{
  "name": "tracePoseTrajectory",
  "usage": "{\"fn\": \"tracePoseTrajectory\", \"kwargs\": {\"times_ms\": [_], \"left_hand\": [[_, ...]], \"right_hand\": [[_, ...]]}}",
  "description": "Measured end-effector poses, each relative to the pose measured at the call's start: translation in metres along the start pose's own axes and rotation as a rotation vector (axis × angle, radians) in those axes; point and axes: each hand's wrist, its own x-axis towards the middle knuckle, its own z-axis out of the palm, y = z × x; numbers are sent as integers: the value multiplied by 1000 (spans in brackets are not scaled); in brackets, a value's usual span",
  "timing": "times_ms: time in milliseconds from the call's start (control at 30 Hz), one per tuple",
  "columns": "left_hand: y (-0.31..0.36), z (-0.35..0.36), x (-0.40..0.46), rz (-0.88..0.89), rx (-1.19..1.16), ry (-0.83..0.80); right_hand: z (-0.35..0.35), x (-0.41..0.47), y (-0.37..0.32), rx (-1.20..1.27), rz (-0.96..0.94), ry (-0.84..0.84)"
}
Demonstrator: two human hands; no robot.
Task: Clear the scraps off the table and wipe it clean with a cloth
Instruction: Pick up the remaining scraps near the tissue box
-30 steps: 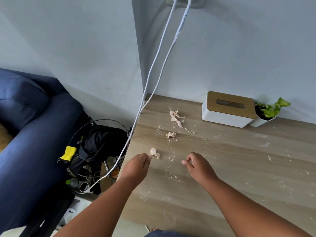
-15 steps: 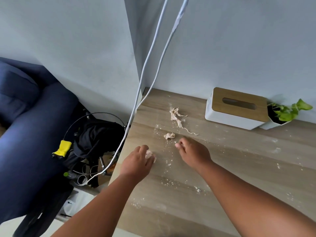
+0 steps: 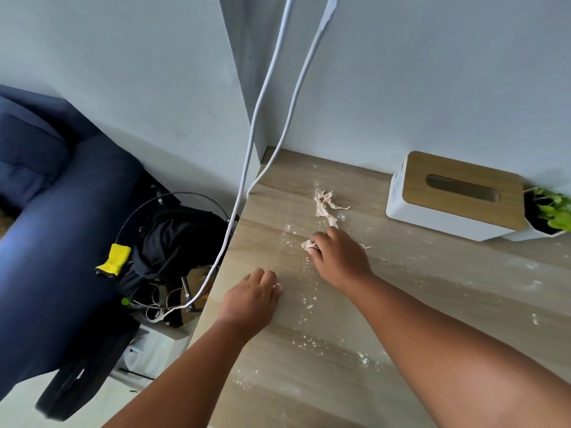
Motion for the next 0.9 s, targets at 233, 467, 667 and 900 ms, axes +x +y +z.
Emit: {"fn": "tracePoseTrajectory", "kwargs": {"times_ms": [233, 467, 667, 900], "left_hand": [[2, 1, 6, -30, 8, 15], [2, 0, 16, -36, -35, 17], [0, 2, 25, -7, -40, 35], [-2, 5, 28, -21, -37, 9]], "right_hand": [[-1, 31, 6, 85, -33, 129], [2, 59, 20, 47, 25, 235], [8, 70, 21, -13, 102, 150], [4, 75, 16, -76, 77, 105]]}}
